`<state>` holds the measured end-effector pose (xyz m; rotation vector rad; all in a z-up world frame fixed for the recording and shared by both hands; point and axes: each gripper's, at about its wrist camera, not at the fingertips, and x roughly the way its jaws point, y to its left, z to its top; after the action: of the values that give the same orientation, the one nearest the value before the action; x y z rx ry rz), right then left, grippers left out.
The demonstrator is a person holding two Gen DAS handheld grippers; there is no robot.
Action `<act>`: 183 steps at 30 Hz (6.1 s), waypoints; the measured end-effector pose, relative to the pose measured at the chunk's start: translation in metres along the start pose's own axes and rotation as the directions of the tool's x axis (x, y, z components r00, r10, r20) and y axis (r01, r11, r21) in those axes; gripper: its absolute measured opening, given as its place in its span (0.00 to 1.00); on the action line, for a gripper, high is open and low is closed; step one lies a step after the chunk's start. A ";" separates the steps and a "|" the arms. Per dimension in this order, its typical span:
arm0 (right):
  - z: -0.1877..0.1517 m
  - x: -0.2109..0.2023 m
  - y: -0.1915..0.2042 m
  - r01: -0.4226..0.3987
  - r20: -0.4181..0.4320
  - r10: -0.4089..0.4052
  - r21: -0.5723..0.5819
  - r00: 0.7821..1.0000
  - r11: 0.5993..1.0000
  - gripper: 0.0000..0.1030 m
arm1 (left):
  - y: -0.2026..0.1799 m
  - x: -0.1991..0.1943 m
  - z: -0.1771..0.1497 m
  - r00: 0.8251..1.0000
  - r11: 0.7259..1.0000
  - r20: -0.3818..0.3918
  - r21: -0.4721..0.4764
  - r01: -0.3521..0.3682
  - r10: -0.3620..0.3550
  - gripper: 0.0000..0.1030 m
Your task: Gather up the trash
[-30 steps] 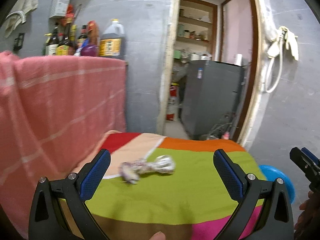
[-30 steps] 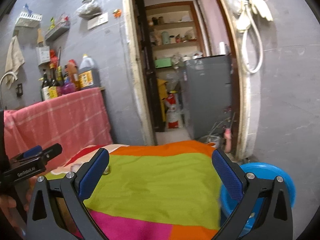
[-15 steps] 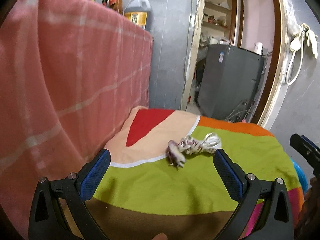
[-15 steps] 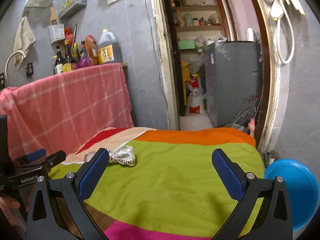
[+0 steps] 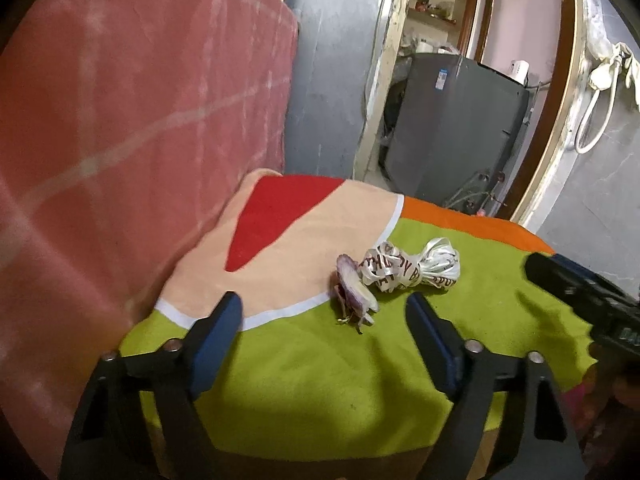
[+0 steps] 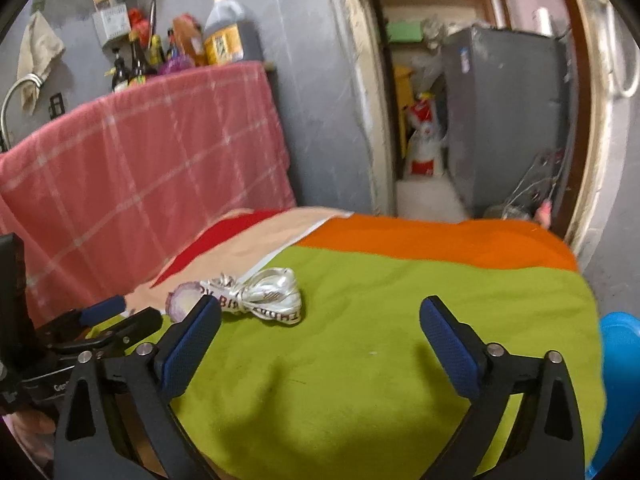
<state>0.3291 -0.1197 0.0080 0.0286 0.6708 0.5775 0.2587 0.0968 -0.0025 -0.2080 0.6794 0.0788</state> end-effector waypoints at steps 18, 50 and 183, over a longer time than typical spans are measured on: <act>0.007 0.078 0.011 -0.098 -0.197 0.102 0.032 0.975 0.995 0.58 | -0.003 0.030 0.007 0.986 0.992 -0.115 -0.039 0.120 -0.124 0.19; -0.002 0.032 0.020 -0.058 -0.084 0.053 -0.048 0.995 0.997 0.05 | -0.023 0.011 -0.004 0.988 0.992 -0.086 0.008 0.126 -0.125 0.11; -0.119 -0.281 -0.230 0.491 0.295 -0.631 0.427 0.718 0.759 1.00 | -0.337 -0.026 -0.038 0.928 0.931 0.157 0.198 0.306 -0.338 0.97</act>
<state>0.1940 -0.4768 0.0291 0.2397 0.3031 -0.1574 0.2622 -0.2401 0.0408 -0.1435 0.4523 -0.2738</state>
